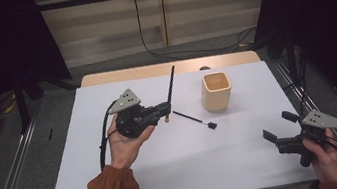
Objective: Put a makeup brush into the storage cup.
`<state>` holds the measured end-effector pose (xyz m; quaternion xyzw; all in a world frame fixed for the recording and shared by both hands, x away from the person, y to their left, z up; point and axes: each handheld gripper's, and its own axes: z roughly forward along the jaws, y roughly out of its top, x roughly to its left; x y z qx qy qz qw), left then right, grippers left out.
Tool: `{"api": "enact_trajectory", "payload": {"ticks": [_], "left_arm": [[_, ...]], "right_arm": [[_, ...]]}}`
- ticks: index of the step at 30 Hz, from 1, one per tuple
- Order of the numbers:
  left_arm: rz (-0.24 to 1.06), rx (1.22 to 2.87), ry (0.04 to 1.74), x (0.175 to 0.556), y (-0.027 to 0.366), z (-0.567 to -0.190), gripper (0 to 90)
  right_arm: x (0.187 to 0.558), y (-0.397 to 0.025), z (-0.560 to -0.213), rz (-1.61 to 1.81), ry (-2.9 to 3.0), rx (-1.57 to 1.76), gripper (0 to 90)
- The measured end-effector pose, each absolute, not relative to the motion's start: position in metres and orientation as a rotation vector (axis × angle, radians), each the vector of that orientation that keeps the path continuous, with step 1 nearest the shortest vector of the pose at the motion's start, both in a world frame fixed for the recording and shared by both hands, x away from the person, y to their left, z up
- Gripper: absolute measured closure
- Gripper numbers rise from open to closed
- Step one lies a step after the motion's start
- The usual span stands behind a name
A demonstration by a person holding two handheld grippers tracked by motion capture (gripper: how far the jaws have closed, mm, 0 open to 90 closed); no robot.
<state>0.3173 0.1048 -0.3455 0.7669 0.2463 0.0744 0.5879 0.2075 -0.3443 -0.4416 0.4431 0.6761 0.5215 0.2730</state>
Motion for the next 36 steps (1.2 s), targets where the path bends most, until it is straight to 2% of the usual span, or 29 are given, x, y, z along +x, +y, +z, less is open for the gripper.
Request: {"api": "enact_trajectory", "payload": {"ticks": [13,23,27,32,36], "left_arm": [[0.13,1.804,0.511,0.315,0.093,-0.339,84.6],[0.065,1.966,0.48,0.31,0.084,-0.334,84.6],[0.09,2.043,0.485,0.311,0.081,-0.33,84.6],[0.054,2.113,0.493,0.31,0.072,-0.328,84.6],[0.063,2.199,0.45,0.306,0.062,-0.332,84.5]], "right_arm": [[0.215,-0.346,-0.444,1.426,1.816,1.19,0.0],[0.216,-0.341,-0.441,1.429,1.839,1.158,0.0],[0.216,-0.34,-0.441,1.427,1.843,1.152,0.0],[0.215,-0.341,-0.441,1.43,1.849,1.152,0.0],[0.216,-0.341,-0.441,1.429,1.849,1.158,0.0]]}}
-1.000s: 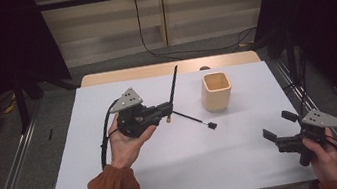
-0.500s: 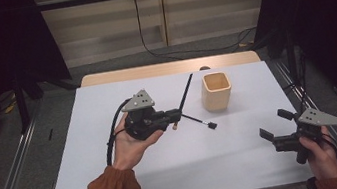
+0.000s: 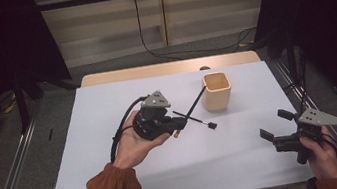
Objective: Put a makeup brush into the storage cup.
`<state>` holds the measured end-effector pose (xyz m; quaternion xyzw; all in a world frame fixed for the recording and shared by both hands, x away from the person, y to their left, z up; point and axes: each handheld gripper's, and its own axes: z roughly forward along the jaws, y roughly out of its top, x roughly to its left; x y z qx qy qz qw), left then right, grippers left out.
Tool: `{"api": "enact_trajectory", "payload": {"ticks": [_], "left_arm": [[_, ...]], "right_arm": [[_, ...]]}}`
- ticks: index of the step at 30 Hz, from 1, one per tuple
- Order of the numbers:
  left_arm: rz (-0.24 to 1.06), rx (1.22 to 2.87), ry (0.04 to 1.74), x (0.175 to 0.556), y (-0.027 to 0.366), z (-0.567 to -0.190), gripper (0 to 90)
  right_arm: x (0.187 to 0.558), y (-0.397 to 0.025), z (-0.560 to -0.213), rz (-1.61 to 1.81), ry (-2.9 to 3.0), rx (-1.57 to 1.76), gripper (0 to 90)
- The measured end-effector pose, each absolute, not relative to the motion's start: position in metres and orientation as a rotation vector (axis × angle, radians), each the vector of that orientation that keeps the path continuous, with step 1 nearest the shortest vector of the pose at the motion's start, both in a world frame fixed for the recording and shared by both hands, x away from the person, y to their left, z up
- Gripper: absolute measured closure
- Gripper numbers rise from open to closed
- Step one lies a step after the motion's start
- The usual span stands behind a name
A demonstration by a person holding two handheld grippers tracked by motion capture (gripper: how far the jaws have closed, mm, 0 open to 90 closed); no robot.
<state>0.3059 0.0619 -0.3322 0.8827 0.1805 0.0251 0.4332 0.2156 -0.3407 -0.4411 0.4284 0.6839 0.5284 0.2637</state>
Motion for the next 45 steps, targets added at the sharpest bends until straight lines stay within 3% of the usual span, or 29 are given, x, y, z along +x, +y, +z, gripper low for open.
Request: {"api": "enact_trajectory", "payload": {"ticks": [17,26,45], "left_arm": [[0.037,2.468,0.47,0.308,0.05,-0.344,84.5],[-0.046,2.64,0.481,0.31,0.042,-0.365,84.4],[-0.121,2.732,0.439,0.311,0.036,-0.385,84.3]], "right_arm": [[0.215,-0.34,-0.442,1.436,1.855,1.163,0.0],[0.214,-0.34,-0.442,1.435,1.862,1.164,0.0],[0.213,-0.338,-0.441,1.447,1.894,1.113,0.0]]}}
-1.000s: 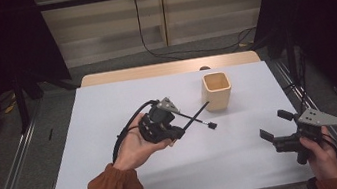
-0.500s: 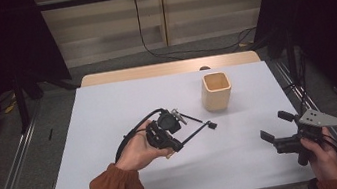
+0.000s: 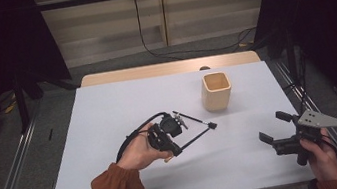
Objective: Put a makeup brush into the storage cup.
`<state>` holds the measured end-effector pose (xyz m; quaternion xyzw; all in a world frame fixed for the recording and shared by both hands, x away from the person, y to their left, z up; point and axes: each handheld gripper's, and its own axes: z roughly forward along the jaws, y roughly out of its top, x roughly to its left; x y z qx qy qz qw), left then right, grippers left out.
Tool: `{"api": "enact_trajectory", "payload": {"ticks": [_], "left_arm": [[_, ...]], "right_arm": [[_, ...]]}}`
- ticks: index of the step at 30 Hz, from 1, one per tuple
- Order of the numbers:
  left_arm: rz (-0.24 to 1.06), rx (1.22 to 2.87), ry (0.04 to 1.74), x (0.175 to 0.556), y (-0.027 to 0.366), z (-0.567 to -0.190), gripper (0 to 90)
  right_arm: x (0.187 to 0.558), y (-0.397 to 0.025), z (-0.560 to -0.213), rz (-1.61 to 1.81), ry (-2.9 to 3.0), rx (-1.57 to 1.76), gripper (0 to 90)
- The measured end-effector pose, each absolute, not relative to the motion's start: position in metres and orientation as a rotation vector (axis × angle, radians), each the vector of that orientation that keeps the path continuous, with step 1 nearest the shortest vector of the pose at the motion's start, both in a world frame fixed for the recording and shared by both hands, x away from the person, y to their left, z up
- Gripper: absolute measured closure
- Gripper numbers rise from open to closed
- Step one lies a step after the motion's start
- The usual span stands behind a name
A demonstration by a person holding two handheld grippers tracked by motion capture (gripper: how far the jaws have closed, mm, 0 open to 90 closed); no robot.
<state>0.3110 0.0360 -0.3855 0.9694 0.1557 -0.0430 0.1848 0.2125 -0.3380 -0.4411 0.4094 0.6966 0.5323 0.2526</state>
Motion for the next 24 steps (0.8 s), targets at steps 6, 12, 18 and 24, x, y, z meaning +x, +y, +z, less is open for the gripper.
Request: {"api": "enact_trajectory", "payload": {"ticks": [6,12,18,24], "left_arm": [[-0.116,2.747,0.421,0.31,0.039,-0.386,84.3],[-0.098,2.721,0.46,0.305,0.042,-0.388,84.3],[-0.108,2.727,0.444,0.304,0.043,-0.39,84.3],[-0.107,2.724,0.427,0.305,0.04,-0.389,84.3]], "right_arm": [[0.213,-0.337,-0.44,1.467,1.849,1.134,0.8],[0.212,-0.335,-0.433,1.493,1.903,1.091,0.0],[0.214,-0.331,-0.425,1.537,1.931,1.012,0.0],[0.221,-0.33,-0.413,1.552,1.99,1.034,0.4]]}}
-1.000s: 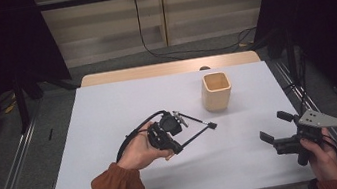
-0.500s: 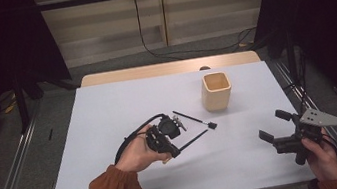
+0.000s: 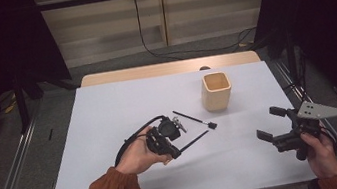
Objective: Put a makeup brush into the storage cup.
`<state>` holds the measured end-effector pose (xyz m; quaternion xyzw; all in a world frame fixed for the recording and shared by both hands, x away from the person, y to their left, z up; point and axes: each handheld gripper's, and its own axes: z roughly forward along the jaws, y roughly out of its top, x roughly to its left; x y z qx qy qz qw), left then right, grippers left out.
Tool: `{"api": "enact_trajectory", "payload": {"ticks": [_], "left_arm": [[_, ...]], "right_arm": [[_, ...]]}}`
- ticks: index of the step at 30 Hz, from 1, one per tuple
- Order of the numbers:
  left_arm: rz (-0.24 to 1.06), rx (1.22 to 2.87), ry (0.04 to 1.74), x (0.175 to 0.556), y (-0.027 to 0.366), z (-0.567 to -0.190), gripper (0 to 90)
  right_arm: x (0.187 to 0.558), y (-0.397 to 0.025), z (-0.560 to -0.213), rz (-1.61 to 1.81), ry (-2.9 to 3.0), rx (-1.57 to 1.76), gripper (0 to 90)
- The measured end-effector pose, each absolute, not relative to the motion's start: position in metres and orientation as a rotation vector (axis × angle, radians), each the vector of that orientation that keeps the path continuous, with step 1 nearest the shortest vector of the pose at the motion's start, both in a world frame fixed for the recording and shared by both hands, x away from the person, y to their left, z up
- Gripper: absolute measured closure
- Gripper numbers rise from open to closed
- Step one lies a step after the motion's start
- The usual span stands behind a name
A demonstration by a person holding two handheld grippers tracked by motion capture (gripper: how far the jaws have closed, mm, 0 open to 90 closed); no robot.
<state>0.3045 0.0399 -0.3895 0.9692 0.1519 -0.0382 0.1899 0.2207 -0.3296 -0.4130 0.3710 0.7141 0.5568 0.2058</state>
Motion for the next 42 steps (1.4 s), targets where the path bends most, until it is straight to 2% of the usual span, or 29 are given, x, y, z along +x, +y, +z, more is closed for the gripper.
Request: {"api": "enact_trajectory", "payload": {"ticks": [7,17,28,42], "left_arm": [[-0.11,2.738,0.402,0.304,0.039,-0.39,84.3],[-0.112,2.742,0.369,0.302,0.034,-0.388,84.3],[-0.108,2.738,0.37,0.302,0.035,-0.387,84.3],[-0.125,2.757,0.331,0.3,0.03,-0.388,84.2]], "right_arm": [[0.228,-0.32,-0.402,1.553,1.941,0.99,3.5],[0.245,-0.307,-0.387,1.538,1.964,0.93,0.7],[0.265,-0.283,-0.38,1.526,2.133,0.833,2.6],[0.292,-0.255,-0.377,1.569,2.498,0.702,0.2]]}}
